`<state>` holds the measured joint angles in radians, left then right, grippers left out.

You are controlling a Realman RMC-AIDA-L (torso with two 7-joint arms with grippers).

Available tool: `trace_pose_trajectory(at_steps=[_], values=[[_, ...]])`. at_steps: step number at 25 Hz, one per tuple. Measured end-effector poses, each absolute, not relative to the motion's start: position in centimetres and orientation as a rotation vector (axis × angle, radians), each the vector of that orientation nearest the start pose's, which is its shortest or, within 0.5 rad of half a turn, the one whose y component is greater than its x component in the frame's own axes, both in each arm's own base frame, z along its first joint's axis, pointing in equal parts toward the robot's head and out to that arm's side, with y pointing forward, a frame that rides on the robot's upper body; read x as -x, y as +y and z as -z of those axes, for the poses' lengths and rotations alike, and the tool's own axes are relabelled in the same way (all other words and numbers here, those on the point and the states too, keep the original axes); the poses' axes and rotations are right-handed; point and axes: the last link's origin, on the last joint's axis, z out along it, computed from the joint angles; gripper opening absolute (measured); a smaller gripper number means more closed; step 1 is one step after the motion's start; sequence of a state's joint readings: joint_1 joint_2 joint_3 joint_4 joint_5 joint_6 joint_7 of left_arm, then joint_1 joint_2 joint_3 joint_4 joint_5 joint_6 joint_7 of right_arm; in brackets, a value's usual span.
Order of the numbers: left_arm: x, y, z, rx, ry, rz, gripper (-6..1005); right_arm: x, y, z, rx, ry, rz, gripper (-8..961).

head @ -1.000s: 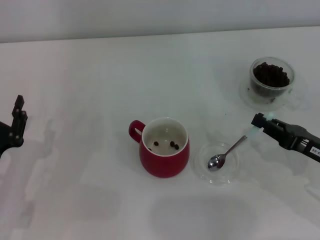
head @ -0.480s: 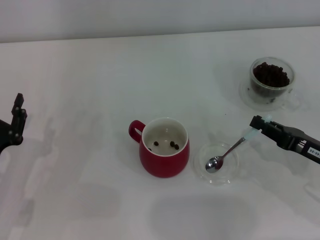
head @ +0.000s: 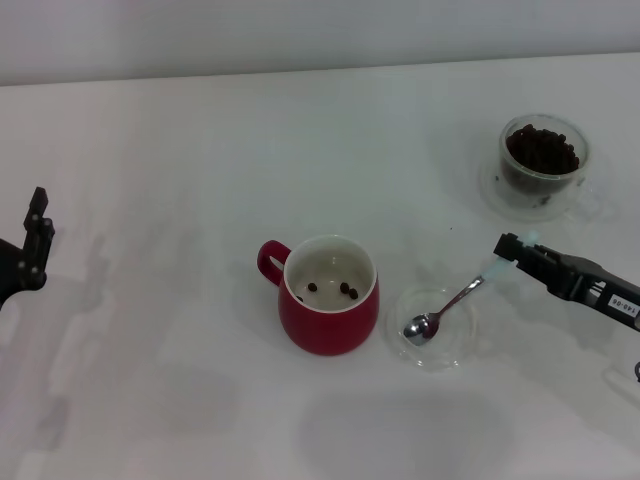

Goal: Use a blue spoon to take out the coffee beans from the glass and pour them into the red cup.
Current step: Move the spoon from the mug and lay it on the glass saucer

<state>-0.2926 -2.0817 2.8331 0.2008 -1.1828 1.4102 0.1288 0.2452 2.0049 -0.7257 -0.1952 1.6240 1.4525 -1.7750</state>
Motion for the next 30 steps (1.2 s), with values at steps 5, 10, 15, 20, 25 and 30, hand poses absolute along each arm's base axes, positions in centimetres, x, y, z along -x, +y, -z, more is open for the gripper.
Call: trace_pose_trajectory(at_steps=[5, 10, 15, 20, 25, 30], values=[[32.52, 26.05, 3.87, 1.721, -0.253, 0.618, 491, -36.43, 23.56, 1.39, 2.024, 1.394, -1.059, 146], [32.55, 26.06, 3.87, 1.720, -0.255, 0.616, 491, -36.46, 23.50, 1.54, 2.029, 1.398, -1.050, 146], [32.63, 26.04, 3.83, 1.721, -0.253, 0.611, 490, -36.47, 23.49, 1.56, 2.029, 1.397, -1.049, 146], [32.65, 26.04, 3.83, 1.721, -0.253, 0.610, 490, -36.50, 23.49, 1.53, 2.028, 1.400, -1.048, 146], [32.66, 26.04, 3.83, 1.721, -0.253, 0.610, 490, -36.52, 23.48, 1.51, 2.029, 1.400, -1.047, 145], [32.63, 26.00, 3.87, 1.721, -0.254, 0.612, 491, -36.56, 23.44, 1.49, 2.034, 1.400, -1.041, 146]])
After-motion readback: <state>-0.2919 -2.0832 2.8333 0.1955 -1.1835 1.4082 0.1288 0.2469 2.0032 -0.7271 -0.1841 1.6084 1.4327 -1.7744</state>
